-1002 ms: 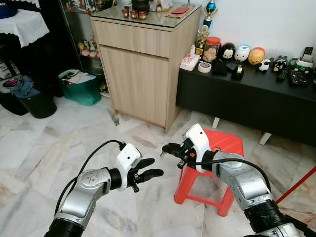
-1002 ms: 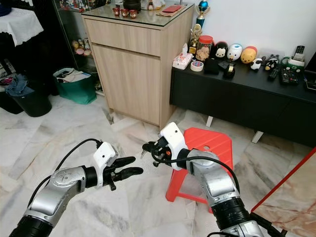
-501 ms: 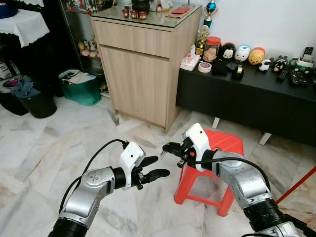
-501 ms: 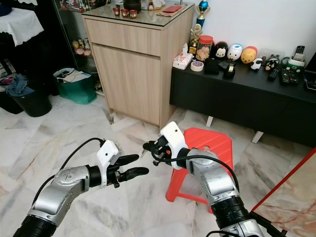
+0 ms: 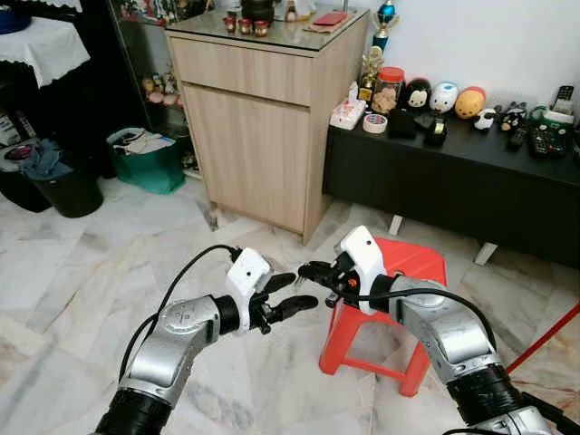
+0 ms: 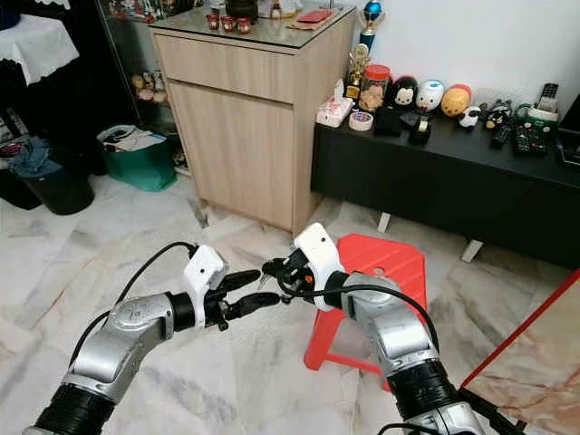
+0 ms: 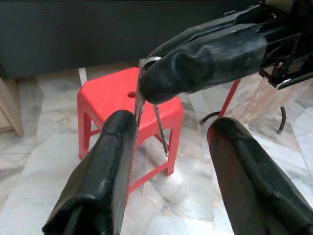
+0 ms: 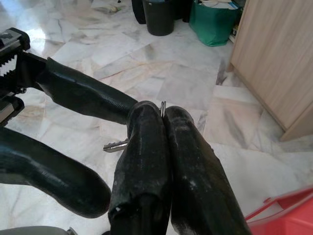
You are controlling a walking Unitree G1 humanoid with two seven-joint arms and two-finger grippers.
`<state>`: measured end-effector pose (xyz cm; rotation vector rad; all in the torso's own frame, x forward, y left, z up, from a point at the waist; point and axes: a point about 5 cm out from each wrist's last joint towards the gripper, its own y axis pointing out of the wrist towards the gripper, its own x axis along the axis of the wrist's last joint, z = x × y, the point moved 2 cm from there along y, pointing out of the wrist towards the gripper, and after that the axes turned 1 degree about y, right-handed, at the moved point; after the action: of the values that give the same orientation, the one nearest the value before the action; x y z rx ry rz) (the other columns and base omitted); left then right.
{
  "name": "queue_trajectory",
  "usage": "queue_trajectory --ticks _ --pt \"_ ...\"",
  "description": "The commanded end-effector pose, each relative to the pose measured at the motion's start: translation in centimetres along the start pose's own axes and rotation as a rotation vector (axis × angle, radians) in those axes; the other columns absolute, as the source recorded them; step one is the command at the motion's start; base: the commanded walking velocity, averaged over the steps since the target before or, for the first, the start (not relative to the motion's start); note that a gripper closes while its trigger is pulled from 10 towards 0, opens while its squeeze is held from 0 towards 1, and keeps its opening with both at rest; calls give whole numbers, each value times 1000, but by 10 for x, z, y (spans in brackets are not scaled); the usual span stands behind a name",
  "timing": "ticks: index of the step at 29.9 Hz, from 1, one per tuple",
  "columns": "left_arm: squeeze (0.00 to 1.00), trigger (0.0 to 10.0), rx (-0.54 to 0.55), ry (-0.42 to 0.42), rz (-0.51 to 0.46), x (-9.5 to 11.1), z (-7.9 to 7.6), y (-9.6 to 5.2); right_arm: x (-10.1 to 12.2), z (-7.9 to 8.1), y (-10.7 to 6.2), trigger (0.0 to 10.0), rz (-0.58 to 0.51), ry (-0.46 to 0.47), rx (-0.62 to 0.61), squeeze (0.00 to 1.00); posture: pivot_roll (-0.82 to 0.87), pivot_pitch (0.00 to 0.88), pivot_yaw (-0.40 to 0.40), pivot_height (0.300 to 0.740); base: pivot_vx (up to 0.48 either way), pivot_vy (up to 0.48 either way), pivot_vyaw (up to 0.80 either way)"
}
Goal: Hang keys on a hook
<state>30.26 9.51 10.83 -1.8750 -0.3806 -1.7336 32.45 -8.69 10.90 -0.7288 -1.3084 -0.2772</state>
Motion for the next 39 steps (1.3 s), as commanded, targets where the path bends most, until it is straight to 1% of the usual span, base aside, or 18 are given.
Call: queue_trajectory --ticks 1,3,4,5,6,26,39 --pt "0 10000 10 0 -10 1 2 1 6 0 0 10000 -16 -17 2 0 56 7 -30 740 0 0 0" --pt "0 10000 11 -1 -9 1 2 1 6 -1 0 10000 -16 -17 1 0 57 8 -30 740 0 0 0" --pt "0 4902 11 -3 -9 1 2 2 6 -1 0 10000 -15 -17 1 0 57 8 -30 740 0 0 0" --pt "0 4902 11 -3 -9 1 2 2 6 -1 0 10000 -15 -17 1 0 57 8 -30 740 0 0 0" --pt "0 0 10 -5 -4 0 2 2 6 0 1 10000 -14 -17 1 0 59 8 -31 740 0 0 0" --pt "0 0 14 -10 11 -3 3 4 5 1 1 10000 -15 -12 5 0 57 12 -27 740 0 0 0" --pt "0 0 20 -11 1 -2 4 4 5 3 3 10000 -15 -11 13 0 60 14 -26 740 0 0 0"
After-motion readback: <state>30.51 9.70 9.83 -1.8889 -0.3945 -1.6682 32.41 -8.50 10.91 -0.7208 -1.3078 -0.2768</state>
